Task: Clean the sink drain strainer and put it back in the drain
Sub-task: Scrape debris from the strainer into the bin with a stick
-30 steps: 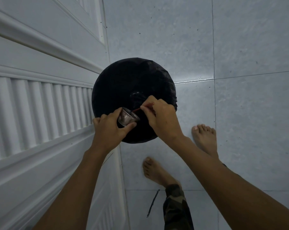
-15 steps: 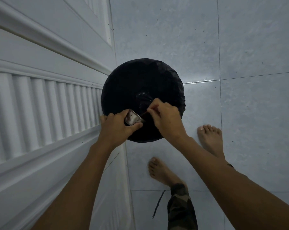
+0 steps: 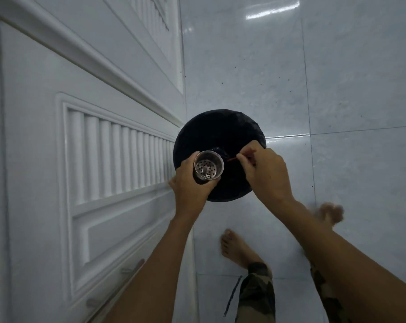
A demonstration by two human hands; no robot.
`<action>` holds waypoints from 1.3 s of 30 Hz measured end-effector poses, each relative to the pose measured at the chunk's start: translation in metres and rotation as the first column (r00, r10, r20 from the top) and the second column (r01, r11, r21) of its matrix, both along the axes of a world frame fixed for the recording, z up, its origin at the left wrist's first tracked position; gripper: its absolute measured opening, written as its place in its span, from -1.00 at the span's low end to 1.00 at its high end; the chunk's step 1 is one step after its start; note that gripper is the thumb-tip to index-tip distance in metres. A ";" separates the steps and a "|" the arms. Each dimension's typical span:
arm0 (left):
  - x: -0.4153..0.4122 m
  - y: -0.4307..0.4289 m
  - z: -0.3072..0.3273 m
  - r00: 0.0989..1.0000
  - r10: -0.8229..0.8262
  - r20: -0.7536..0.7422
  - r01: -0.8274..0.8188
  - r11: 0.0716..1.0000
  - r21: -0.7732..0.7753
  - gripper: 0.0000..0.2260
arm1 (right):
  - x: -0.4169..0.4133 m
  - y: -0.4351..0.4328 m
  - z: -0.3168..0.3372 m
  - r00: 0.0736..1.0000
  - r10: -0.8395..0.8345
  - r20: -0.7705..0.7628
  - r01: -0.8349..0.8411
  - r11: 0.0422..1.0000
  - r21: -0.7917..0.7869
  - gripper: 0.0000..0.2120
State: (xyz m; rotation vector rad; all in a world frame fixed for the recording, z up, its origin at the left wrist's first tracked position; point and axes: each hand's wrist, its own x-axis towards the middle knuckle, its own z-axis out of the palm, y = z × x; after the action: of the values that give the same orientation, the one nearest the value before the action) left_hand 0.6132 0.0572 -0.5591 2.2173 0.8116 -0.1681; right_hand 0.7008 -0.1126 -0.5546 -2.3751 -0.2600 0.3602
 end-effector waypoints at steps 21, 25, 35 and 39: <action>0.027 -0.105 0.348 0.787 0.381 0.485 -0.362 0.922 -0.136 -0.33 | 0.043 -0.078 0.339 0.963 -0.007 0.269 -0.076 0.952 0.296 -0.89; 0.018 -0.091 0.426 0.672 0.435 0.599 -0.432 0.888 -0.160 -0.35 | 0.044 -0.058 0.423 0.948 0.029 0.318 -0.159 0.907 0.390 -0.89; -0.122 0.001 0.516 0.465 0.551 0.694 -0.707 0.702 -0.084 -0.40 | -0.054 0.067 0.538 0.884 0.305 0.356 -0.460 0.708 0.536 -0.87; -0.197 0.033 0.510 0.399 0.633 0.663 -0.823 0.566 -0.045 -0.36 | -0.100 0.115 0.548 0.844 0.418 0.337 -0.536 0.625 0.568 -0.86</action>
State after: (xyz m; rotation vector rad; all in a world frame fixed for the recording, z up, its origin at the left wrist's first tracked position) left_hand 0.4158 0.0906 -0.0486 1.7133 1.4009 1.1599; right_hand 0.6006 0.0027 -0.0064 -1.6049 -0.9625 0.2454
